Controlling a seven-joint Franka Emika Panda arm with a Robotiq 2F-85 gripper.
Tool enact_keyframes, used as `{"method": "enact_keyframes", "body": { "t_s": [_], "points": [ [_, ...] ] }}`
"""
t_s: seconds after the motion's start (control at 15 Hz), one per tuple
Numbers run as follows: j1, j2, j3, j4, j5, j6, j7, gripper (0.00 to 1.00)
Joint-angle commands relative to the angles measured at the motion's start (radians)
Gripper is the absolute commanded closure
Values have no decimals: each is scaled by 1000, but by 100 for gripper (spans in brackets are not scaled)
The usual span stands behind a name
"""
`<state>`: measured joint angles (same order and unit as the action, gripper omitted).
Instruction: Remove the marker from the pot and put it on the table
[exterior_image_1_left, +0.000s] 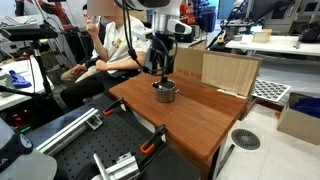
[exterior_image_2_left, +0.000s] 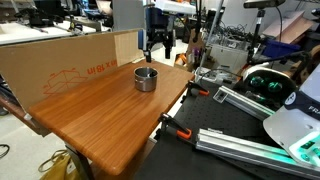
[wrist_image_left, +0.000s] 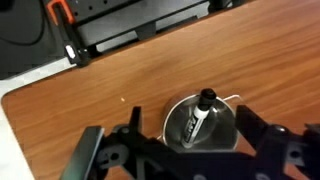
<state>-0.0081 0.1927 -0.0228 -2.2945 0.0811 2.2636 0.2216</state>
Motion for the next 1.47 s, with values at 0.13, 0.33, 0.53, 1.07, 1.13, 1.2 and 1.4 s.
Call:
{"method": "enact_keyframes", "body": {
  "t_s": [0.13, 0.33, 0.53, 1.07, 1.13, 1.2, 1.4],
  "points": [
    [36, 147, -11, 149, -67, -110, 85, 0],
    [56, 195, -11, 192, -92, -154, 102, 0],
    [69, 227, -12, 227, -98, -200, 116, 0],
    [78, 264, -17, 277, -111, -247, 140, 51],
    [79, 269, -18, 283, -117, -254, 140, 58],
    [81, 273, -19, 287, -126, -256, 143, 65],
    [80, 284, -18, 301, -131, -270, 141, 88]
  ]
}}
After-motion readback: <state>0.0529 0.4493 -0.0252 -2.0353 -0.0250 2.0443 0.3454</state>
